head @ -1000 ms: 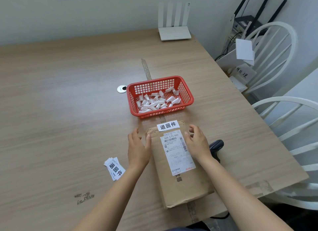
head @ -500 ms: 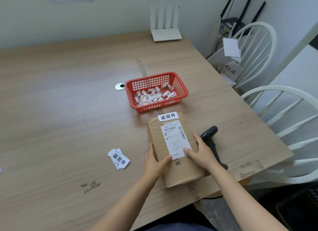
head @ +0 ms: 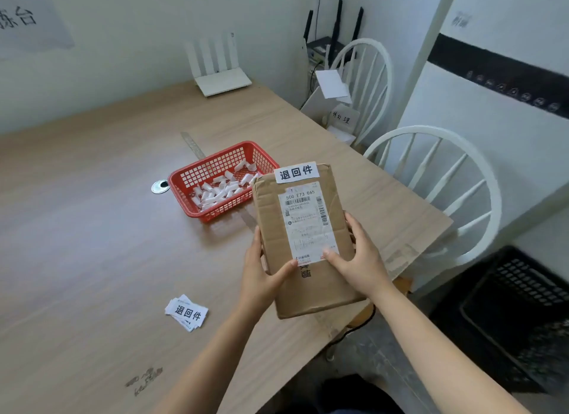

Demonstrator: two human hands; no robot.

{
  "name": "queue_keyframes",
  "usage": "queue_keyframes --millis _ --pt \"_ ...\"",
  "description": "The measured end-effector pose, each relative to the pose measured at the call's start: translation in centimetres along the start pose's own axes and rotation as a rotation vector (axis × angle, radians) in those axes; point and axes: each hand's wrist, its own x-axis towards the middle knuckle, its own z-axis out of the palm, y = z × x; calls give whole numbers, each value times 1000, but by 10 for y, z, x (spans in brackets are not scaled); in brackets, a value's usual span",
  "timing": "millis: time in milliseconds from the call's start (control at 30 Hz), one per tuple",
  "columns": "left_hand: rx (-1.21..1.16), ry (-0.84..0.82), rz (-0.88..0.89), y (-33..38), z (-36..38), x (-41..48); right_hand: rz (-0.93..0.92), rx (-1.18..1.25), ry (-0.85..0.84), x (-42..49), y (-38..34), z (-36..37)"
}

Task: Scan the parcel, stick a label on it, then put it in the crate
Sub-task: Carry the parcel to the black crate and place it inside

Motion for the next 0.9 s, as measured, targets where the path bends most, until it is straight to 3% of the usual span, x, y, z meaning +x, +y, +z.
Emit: queue_keyframes --millis 233,467,667,900 --pt "88 -187 119 41 72 12 82 41 210 -25 26 -77" --pt "23 -400 225 68 202 -1 160 52 394 -72 87 -189" --pt "-41 -577 227 76 327 -39 284 15 496 -125 163 -277" --pt "159 -731 175 62 424 -66 437 26 584 -172 229 -328"
